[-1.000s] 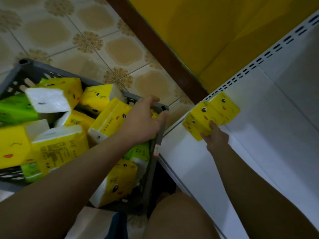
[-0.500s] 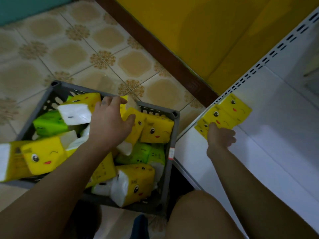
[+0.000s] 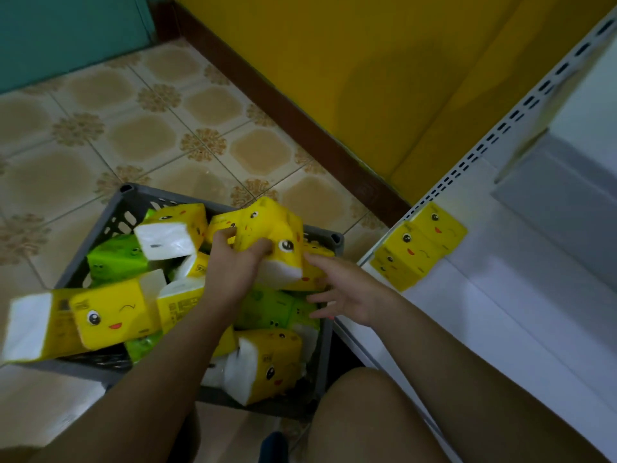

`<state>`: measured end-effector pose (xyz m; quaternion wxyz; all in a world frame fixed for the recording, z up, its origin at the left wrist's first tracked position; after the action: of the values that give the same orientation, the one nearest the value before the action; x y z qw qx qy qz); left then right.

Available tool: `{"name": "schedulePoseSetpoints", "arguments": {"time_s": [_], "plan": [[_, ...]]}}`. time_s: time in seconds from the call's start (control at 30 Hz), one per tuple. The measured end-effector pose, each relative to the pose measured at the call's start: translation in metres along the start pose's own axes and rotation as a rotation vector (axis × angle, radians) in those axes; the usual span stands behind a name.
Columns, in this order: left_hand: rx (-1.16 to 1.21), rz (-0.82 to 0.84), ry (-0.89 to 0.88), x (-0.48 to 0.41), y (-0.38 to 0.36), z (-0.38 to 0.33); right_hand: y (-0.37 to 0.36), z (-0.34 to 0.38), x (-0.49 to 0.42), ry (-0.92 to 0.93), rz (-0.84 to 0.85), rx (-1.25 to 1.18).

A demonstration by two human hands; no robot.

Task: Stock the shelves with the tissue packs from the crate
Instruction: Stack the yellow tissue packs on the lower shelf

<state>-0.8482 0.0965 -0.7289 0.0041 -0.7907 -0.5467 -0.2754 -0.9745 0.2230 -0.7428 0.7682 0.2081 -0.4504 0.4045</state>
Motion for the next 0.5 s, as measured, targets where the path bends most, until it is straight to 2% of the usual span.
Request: {"name": "schedulePoseSetpoints", "arguments": {"time_s": [0.07, 0.13, 0.17, 0.27, 0.37, 0.43, 0.5], "plan": [[0.285, 0.034, 0.139, 0.007, -0.009, 0.0, -0.002, -0.006, 0.002, -0.019, 0.148, -0.203], [0.423, 0.123, 0.208, 0.018, -0.025, 0.006, -0.006, -0.01, 0.007, 0.038, 0.257, -0.329], [0.432, 0.171, 0.225, 0.024, -0.034, 0.011, -0.006, -0.011, 0.009, 0.089, 0.248, -0.36], [0.279, 0.272, 0.176, 0.038, -0.054, 0.021, 0.014, -0.022, 0.002, 0.217, 0.03, -0.415], [0.078, 0.287, 0.132, 0.041, -0.064, 0.031, 0.058, -0.044, -0.011, 0.183, -0.275, -0.46], [-0.004, 0.28, 0.086, 0.038, -0.065, 0.035, 0.087, -0.061, -0.018, 0.134, -0.382, -0.508], [-0.056, 0.295, 0.048, 0.033, -0.069, 0.038, 0.11, -0.075, -0.024, 0.126, -0.413, -0.593]]}}
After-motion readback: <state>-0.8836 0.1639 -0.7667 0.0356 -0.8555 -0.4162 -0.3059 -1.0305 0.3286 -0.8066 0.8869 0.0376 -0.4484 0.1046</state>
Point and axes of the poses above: each hand's wrist, its own x-axis away from the middle knuckle, its own y-axis out of the back of the hand, z = x × y, the point moved 4 cm from there along -x, towards the middle knuckle, and after that the axes turned 5 degrees about -z, right-handed, at the moved point
